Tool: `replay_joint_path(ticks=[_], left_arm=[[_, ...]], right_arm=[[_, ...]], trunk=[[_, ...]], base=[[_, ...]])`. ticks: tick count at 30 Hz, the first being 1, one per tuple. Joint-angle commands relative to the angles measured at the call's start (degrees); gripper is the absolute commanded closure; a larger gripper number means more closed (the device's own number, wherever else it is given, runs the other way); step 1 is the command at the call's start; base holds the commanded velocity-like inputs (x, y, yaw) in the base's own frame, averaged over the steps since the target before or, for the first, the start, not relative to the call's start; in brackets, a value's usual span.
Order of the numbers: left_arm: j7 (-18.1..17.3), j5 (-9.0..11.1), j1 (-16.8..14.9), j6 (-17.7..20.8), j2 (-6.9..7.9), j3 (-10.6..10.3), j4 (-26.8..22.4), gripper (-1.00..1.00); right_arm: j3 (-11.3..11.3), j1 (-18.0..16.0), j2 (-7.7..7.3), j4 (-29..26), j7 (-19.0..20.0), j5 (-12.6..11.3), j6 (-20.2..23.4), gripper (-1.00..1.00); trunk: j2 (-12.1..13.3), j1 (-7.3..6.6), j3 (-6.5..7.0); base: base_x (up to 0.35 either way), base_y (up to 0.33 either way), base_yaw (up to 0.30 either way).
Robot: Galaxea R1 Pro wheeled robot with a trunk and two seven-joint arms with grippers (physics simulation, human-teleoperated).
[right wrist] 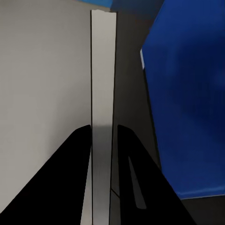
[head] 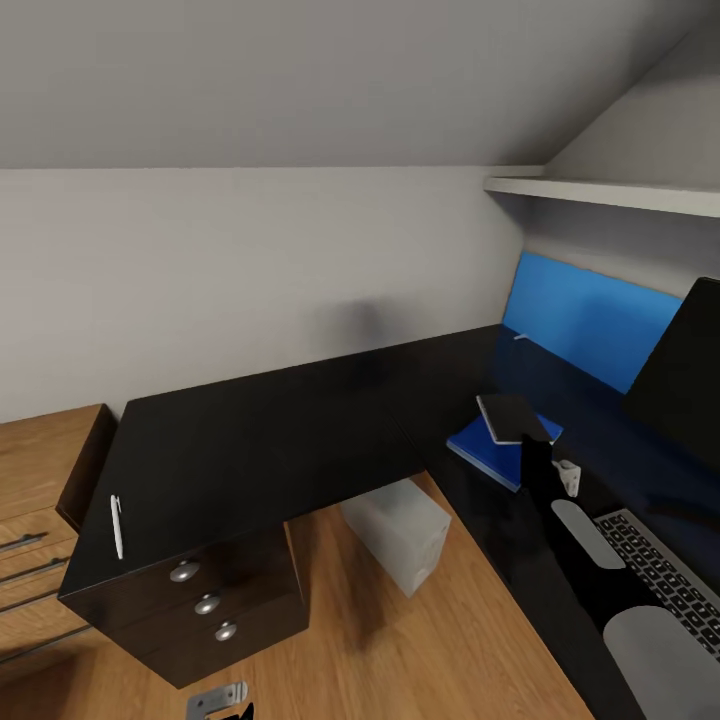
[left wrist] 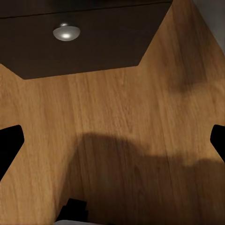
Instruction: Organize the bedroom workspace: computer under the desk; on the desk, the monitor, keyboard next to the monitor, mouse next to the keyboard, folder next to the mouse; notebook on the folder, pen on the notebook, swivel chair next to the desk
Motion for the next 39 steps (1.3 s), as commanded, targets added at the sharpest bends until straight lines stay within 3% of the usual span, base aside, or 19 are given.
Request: replay_joint_path(ticks=[1,3,4,17,27,39], left_arm=[[0.5,0.3,0.0,0.2,0.08,-0.2,-0.1,-1.00],[0.5,0.3,0.0,0.2,0.08,-0.2,-0.1,-1.00],[0.5,0.3,0.0,0.2,0.08,-0.2,-0.1,-1.00],[0.5,0.3,0.0,0.3,0.08,-0.3,0.0,-1.00],[0.4,0.3,0.0,0.2,0.07,-0.3,0.0,-1.00],[0.4,0.4,0.0,0.2,0.08,-0.2,0.0,-1.00]], right_arm=[[0.4,-0.1,-0.09,0.0,0.3,-0.6,-0.5,1.00],[0.4,-0.1,-0.13,0.0,0.3,-0.6,-0.5,1.00],[0.4,-0.1,-0.12,0.0,0.3,-0.6,-0.5,-1.00],[0.4,-0.1,-0.18,0.0,0.3,-0.6,-0.4,-1.00],[0.4,-0.1,-0.19,0.0,0.3,-0.6,-0.4,-1.00],[0.5,-0.1,-0.21,0.0,0.3,-0.5,-0.3,-1.00]], trunk=[[0.0,0.00,-0.05],[0.0,0.00,-0.05],[0.4,-0.22,0.13],[5.6,-3.07,2.46],[5.6,-3.07,2.46],[5.6,-3.07,2.46]], base=[[0.000,0.000,0.000],[0.000,0.000,0.000],[0.000,0.000,0.000],[0.000,0.000,0.000],[-0.005,0.000,0.000],[-0.173,0.000,0.000]])
